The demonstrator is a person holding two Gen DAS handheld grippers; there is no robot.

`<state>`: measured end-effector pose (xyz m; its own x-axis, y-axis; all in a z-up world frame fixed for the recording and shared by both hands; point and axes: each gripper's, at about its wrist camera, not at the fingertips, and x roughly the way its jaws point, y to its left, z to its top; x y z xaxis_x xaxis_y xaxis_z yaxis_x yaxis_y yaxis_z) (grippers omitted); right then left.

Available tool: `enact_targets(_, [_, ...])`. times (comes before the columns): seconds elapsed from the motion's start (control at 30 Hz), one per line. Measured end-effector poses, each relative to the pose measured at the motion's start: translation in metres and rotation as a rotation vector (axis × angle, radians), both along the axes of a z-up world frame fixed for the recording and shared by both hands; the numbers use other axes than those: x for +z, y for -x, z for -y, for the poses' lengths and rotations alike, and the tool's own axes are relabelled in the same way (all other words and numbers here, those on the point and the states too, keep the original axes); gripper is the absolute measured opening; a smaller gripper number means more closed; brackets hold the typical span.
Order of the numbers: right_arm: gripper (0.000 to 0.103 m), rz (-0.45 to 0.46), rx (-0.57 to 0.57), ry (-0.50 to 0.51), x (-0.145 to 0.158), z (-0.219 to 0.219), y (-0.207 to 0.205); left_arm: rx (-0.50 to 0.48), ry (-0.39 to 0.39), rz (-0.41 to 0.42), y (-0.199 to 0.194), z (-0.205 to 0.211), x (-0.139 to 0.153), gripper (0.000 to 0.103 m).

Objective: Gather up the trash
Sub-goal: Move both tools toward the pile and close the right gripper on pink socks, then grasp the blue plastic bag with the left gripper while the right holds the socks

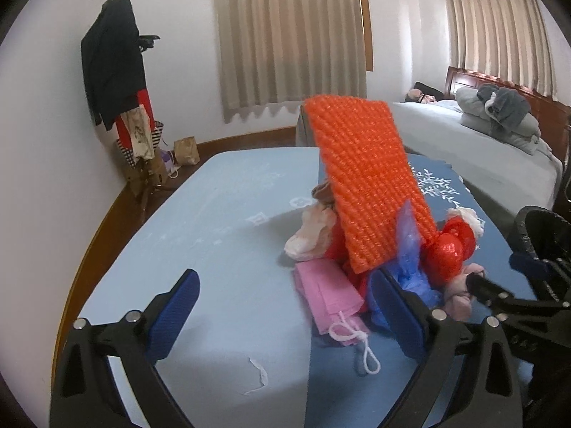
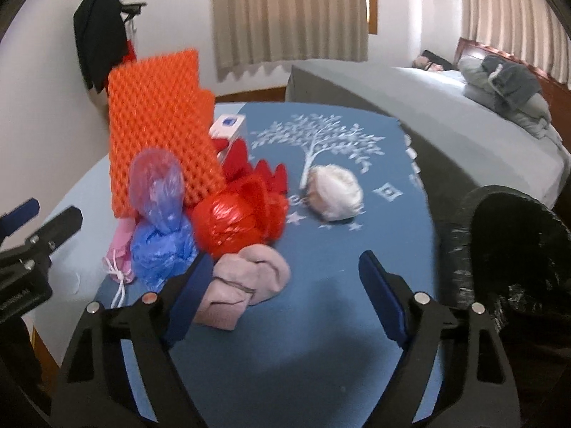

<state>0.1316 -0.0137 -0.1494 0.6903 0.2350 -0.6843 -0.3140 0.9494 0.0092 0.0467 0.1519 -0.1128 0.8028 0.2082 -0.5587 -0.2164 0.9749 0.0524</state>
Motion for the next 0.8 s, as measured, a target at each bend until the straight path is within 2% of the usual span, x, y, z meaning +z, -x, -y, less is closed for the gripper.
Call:
enact_targets(0.17, [0.07, -0.042, 0.028, -0.012, -0.011, -0.006, -0.006, 0.001, 0.009, -0.01, -0.003, -0.001, -0.002, 0.095])
enact_targets(0.23, [0.053, -0.061, 0.073, -0.031, -0.012, -0.008, -0.008, -0.007, 0.017, -0.013, -0.003, 0.0, -0.002, 0.095])
enact_targets(0.33, [0.042, -0.086, 0.105, -0.063, -0.011, -0.007, -0.007, -0.021, 0.018, -0.015, -0.007, 0.005, -0.002, 0.093])
enact_targets(0.47, [0.041, -0.089, 0.099, -0.088, -0.002, 0.005, -0.003, -0.059, 0.021, -0.023, -0.01, 0.019, -0.002, 0.087])
enact_targets(0.67, [0.041, -0.053, 0.071, -0.079, 0.011, 0.029, 0.003, -0.132, 0.052, -0.036, -0.017, 0.043, -0.004, 0.081])
enact_targets(0.8, [0.041, -0.039, 0.046, -0.073, 0.013, 0.045, 0.004, -0.165, 0.063, -0.053, -0.028, 0.055, -0.011, 0.074])
